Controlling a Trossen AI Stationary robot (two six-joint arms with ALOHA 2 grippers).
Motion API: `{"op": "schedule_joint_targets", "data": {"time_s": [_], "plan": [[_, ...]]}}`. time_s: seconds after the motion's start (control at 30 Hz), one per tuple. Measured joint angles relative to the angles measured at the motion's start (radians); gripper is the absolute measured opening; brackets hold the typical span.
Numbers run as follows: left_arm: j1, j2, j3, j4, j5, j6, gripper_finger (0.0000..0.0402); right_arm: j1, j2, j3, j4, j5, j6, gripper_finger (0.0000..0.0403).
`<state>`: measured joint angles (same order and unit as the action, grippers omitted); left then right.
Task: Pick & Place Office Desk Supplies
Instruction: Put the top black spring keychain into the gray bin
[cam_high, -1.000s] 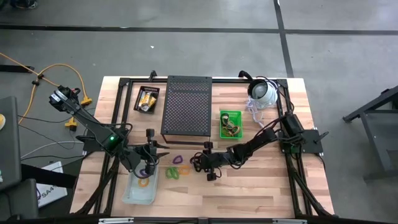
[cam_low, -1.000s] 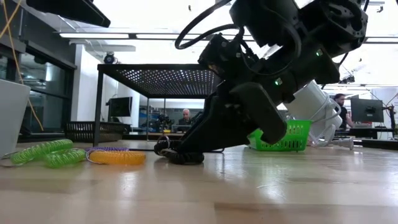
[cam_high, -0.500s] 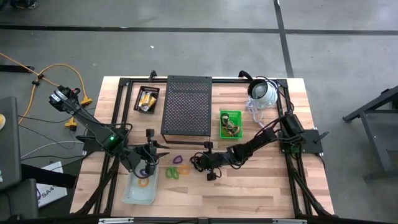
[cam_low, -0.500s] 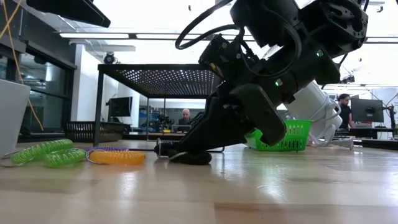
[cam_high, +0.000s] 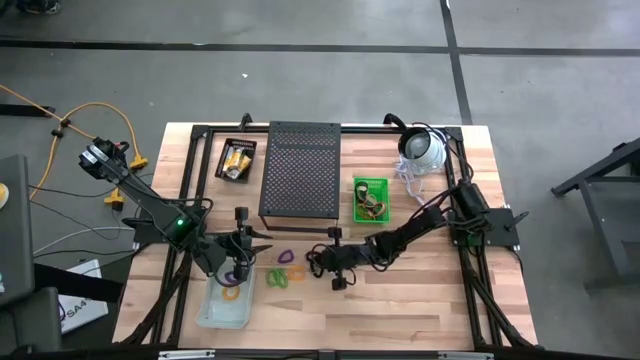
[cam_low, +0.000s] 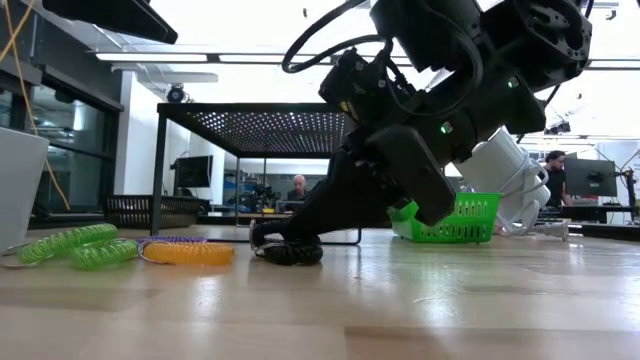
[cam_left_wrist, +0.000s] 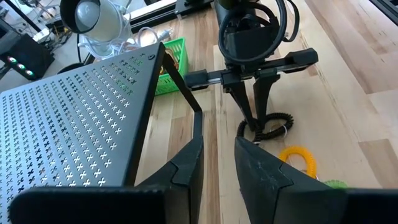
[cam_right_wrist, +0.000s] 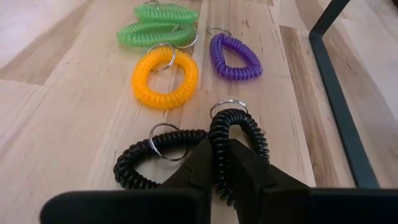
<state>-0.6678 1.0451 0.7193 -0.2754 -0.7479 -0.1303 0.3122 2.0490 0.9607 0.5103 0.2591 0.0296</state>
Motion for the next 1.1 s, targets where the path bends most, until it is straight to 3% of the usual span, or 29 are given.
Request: {"op": "schedule_joint_targets", "data": {"time_s": [0.33, 0.57, 0.83, 1.1], "plan": [[0.000, 0.000, 0.000, 0.000, 0.000, 0.002, 0.0084, 0.004, -0.016, 0.000, 0.055, -0.002, 0.001, 0.0028], [0.000, 0.000, 0.000, 0.000, 0.010, 0.027, 0.0084, 0.023, -0.016, 0.000, 0.263, -0.014, -0.001, 0.0028], [0.000, 0.000, 0.000, 0.000, 0.050, 0.134, 0.0084, 0.024, -0.016, 0.001, 0.462, -0.102, 0.002, 0.0028], [0.044, 0.000, 0.000, 0.101, 0.184, 0.302, 0.0084, 0.001, -0.016, 0.001, 0.575, -0.110, 0.000, 0.0027]]}}
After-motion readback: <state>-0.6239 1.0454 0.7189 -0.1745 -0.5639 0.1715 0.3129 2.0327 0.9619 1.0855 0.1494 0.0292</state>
